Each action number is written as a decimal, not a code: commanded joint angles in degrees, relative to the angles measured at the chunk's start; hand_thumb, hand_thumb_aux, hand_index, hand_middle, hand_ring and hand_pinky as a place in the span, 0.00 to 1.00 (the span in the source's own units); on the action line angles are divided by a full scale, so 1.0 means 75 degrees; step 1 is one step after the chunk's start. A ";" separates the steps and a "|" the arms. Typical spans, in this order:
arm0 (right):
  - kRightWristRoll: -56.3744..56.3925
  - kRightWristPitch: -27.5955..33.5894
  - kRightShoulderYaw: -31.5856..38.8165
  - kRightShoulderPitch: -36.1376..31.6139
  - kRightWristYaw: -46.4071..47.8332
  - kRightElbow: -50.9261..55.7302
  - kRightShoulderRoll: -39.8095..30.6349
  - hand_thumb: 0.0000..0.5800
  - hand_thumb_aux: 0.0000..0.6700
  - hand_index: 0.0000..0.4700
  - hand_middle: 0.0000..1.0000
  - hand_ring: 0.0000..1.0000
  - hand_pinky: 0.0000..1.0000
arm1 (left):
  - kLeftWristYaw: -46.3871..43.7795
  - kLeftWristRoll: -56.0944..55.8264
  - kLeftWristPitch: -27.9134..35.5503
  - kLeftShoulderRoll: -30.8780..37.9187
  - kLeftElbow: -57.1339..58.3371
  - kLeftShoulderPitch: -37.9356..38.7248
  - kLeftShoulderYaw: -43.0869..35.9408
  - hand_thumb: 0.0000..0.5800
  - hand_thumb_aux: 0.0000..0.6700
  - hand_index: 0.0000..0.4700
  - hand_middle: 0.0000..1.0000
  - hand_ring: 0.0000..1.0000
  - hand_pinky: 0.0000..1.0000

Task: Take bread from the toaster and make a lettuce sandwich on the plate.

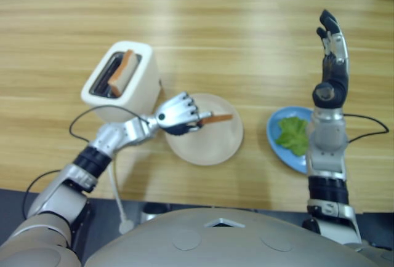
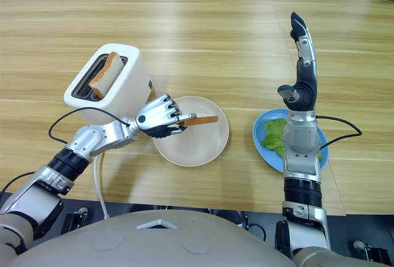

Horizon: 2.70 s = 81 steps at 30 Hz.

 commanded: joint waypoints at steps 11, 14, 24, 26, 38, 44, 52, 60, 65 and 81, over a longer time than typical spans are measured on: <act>0.0031 0.0099 0.0029 0.0121 0.0062 -0.0249 -0.0016 0.00 0.00 0.00 0.00 0.00 0.00 | -0.1518 -0.1851 -0.0463 0.0019 0.0055 0.0458 -0.0118 0.00 0.00 0.00 0.00 0.00 0.00; 0.0031 0.0107 0.0039 0.0131 0.0072 -0.0283 -0.0015 0.00 0.00 0.00 0.00 0.00 0.00 | -0.2053 -0.2588 -0.0591 0.0015 -0.0085 0.0622 0.0010 0.00 0.00 0.00 0.00 0.00 0.00; -0.0002 0.0170 0.0034 0.0152 0.0075 -0.0331 -0.0018 0.00 0.00 0.00 0.00 0.00 0.00 | -0.2957 -0.3394 -0.0504 0.0040 -0.0416 0.0819 0.0579 0.00 0.00 0.00 0.00 0.00 0.00; 0.0004 0.0179 0.0019 0.0151 0.0084 -0.0323 -0.0045 0.00 0.00 0.00 0.00 0.00 0.00 | -0.3014 -0.3515 -0.0487 0.0039 -0.0558 0.0869 0.0764 0.00 0.00 0.00 0.00 0.00 0.00; -0.2379 0.0836 -0.1363 0.1488 0.0080 -0.0254 -0.2288 0.00 0.00 0.00 0.00 0.00 0.00 | -0.4099 -0.7254 0.1051 -0.0299 -0.3322 0.0911 0.3797 0.00 0.00 0.00 0.00 0.00 0.00; -0.4657 0.1817 -0.1608 0.2949 0.0377 -0.0422 -0.3804 0.00 0.00 0.00 0.00 0.00 0.00 | -0.4261 -0.8005 0.1443 -0.0383 -0.3904 0.1232 0.5128 0.00 0.00 0.00 0.00 0.00 0.00; -0.5973 0.2700 -0.0492 0.3268 0.1068 0.0183 -0.5240 0.00 0.00 0.00 0.00 0.00 0.00 | -0.4456 -0.8133 0.1586 -0.0650 -0.3887 0.1252 0.5517 0.00 0.00 0.00 0.00 0.00 0.00; -0.6560 0.3210 0.0933 0.2706 0.1337 0.0554 -0.5580 0.00 0.00 0.00 0.00 0.00 0.00 | -0.4656 -0.8081 0.1494 -0.0783 -0.3950 0.1352 0.5569 0.00 0.00 0.00 0.00 0.00 0.00; -0.6513 0.3285 0.1434 0.2522 0.1416 0.0535 -0.5642 0.00 0.00 0.00 0.00 0.00 0.00 | -0.4736 -0.8096 0.1480 -0.0804 -0.3978 0.1407 0.5643 0.00 0.00 0.00 0.00 0.00 0.00; -0.6723 0.3655 0.2718 0.2196 0.1307 0.1094 -0.5595 1.00 1.00 0.98 0.00 0.00 0.00 | -0.4966 -0.8135 0.1561 -0.0825 -0.4255 0.1718 0.5893 0.00 0.00 0.00 0.00 0.00 0.00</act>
